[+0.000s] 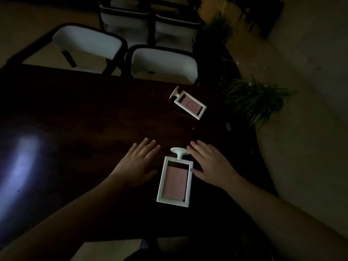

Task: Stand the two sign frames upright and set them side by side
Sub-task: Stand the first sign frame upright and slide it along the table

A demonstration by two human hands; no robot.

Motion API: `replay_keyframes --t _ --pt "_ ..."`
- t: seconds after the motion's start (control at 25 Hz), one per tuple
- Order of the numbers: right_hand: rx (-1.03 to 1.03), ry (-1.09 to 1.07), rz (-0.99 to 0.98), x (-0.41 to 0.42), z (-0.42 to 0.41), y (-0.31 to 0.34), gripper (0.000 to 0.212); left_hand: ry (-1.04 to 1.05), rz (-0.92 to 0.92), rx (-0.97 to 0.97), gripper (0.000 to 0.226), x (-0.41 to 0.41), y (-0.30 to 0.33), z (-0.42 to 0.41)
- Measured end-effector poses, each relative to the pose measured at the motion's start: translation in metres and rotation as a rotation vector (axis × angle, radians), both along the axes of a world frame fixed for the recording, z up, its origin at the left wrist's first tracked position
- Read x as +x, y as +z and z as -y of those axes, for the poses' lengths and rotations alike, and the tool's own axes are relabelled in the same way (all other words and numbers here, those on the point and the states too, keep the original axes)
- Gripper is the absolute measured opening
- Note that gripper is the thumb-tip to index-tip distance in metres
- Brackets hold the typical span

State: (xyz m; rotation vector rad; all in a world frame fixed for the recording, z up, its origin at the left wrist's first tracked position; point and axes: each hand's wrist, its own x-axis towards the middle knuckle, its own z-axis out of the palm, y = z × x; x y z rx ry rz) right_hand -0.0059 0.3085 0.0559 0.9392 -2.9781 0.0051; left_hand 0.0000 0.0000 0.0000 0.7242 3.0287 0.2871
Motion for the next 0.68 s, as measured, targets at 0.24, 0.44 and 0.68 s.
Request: replay_keyframes --t 0.24,0.44,0.68 --pt "0.221 0.017 0.119 0.0 -0.019 -0.067 0.079 -0.065 0.151 -0.19 0.096 0.013 -0.045 -0.012" --pt "0.196 0.02 0.213 0.0 -0.029 -0.096 0.074 -0.037 0.226 -0.221 0.088 0.022 -0.062 -0.03" --pt "0.017 -0.025 0.277 0.003 -0.025 -0.106 0.072 -0.044 0.267 -0.239 0.082 0.022 -0.066 -0.039"
